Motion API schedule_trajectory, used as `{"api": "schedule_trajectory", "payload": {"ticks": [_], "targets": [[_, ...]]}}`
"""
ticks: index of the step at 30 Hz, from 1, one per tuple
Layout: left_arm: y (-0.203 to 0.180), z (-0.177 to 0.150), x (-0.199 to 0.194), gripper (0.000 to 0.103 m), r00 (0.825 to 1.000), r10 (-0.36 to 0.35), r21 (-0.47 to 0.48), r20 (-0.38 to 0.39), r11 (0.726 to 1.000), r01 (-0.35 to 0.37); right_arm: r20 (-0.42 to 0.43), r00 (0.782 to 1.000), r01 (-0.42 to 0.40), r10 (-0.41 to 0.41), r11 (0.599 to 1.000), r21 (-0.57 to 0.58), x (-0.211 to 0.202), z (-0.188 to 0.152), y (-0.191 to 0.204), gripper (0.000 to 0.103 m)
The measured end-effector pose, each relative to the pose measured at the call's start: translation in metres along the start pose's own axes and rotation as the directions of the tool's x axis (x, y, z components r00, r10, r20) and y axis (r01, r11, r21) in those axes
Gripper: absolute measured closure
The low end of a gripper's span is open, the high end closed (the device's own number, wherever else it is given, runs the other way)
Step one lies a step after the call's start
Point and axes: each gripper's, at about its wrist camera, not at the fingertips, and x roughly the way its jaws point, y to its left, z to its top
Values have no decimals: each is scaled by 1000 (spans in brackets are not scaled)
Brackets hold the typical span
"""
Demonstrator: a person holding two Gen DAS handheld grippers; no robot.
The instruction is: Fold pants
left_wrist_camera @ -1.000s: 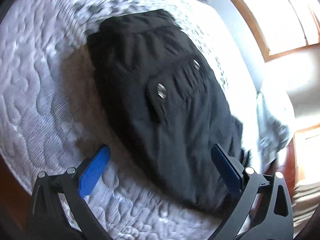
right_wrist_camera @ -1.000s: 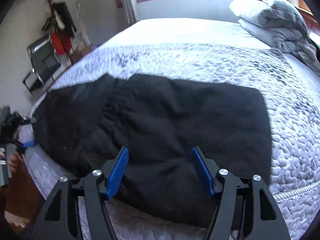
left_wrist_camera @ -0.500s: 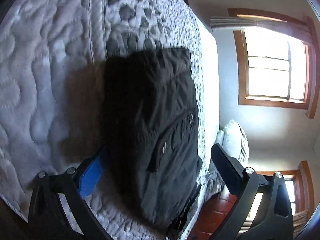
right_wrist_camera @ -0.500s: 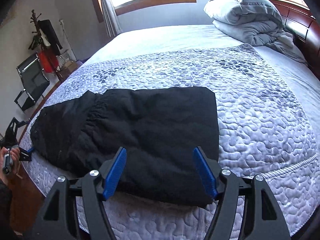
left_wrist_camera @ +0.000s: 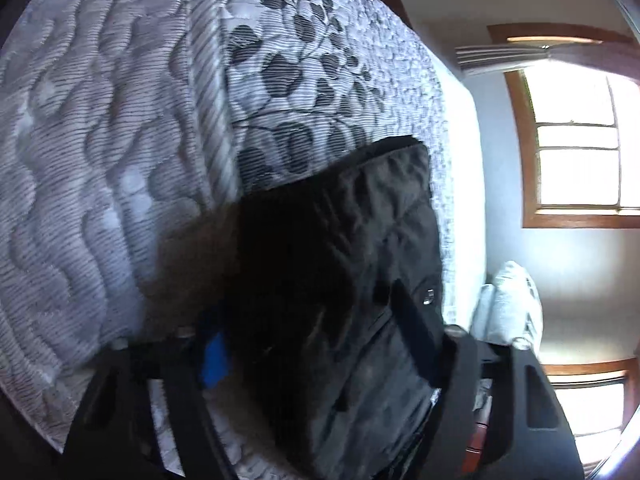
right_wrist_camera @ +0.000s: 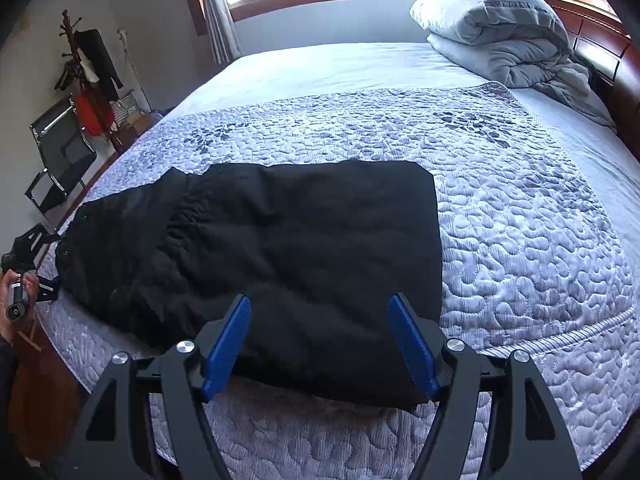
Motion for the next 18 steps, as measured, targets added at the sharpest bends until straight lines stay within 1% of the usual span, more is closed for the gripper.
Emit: {"api": "schedule_trajectory", "payload": {"ticks": [1, 2, 3, 4, 6, 8, 10, 12, 14, 16, 18], "targets": [[0, -1, -2, 50, 1000, 21, 10, 7, 1000, -21, -4, 1000, 0, 0, 1000, 4, 1, -1, -1, 30], [4, -3, -8, 54, 1000, 22, 16, 12, 1000, -23, -8, 1000, -1, 1, 1000, 10, 2, -1, -2, 30], [4, -5, -11, 65, 1000, 7, 20, 13, 1000, -8, -11, 1000, -3, 3, 1000, 14, 3, -2, -3, 30], [5, -10, -15, 69, 1000, -10, 15, 17, 1000, 10, -15, 1000, -5, 5, 1000, 19, 4, -3, -4, 30], [2, -16, -19, 74, 999, -19, 15, 30, 1000, 19, -19, 1000, -4, 4, 1000, 23, 5, -4, -5, 30], [-5, -24, -22, 76, 999, -24, 34, 49, 999, 22, -21, 1000, -4, 4, 1000, 25, 6, -4, -7, 30], [-13, -23, -16, 75, 998, -28, 39, 53, 999, 26, -21, 1000, -6, 7, 1000, 30, 5, -4, -8, 30], [-14, -20, -6, 72, 998, -35, 14, 46, 999, 34, -21, 1000, -8, 8, 999, 31, 5, -5, -8, 30], [-9, -17, 4, 65, 999, -45, -14, 31, 999, 45, -20, 1000, -5, 5, 1000, 30, 4, -5, -8, 30], [-8, -15, 12, 48, 997, -69, -28, 22, 997, 69, -27, 1000, 0, 1, 1000, 30, 5, -6, -10, 30], [-15, -14, 17, 43, 998, -59, -21, 30, 998, 60, -38, 999, 6, -5, 999, 35, 7, -7, -11, 30]]}}
